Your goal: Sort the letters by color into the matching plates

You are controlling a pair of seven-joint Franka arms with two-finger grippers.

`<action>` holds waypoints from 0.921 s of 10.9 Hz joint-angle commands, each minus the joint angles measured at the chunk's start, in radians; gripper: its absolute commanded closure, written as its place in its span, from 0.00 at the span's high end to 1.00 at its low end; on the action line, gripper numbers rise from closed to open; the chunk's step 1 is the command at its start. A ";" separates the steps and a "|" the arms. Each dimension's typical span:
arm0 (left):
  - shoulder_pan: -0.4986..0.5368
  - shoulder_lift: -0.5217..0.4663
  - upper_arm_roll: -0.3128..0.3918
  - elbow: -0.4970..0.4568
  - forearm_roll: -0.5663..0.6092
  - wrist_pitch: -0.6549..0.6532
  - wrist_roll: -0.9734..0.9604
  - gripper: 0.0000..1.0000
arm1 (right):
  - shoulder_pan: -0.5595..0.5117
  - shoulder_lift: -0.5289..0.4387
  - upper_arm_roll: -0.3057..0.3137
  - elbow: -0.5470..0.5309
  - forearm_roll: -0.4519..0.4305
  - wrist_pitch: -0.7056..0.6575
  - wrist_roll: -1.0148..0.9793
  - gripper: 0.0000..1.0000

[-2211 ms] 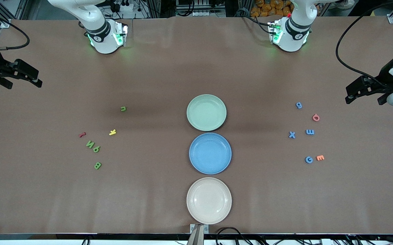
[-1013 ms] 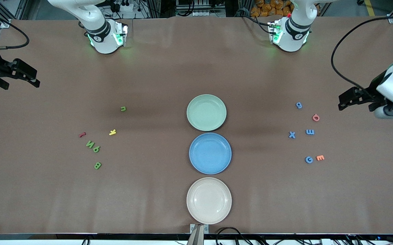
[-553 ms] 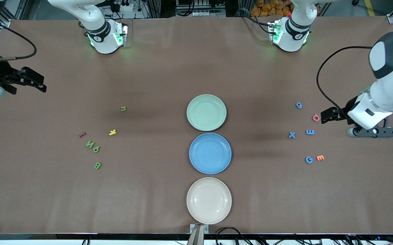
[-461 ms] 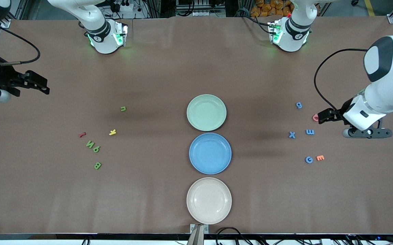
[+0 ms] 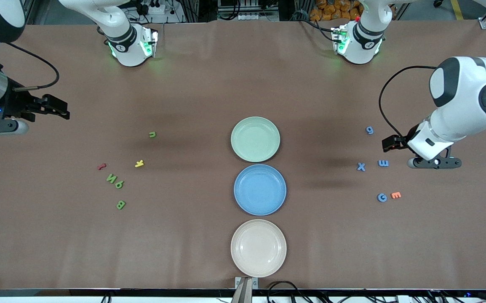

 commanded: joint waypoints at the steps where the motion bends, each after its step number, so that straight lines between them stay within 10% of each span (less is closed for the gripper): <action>1: -0.001 -0.035 -0.005 -0.138 -0.003 0.136 -0.048 1.00 | 0.001 -0.008 -0.005 -0.072 -0.009 0.067 -0.010 1.00; 10: -0.053 0.092 -0.009 -0.247 0.076 0.409 -0.192 1.00 | 0.001 0.061 -0.008 -0.191 -0.014 0.267 -0.012 1.00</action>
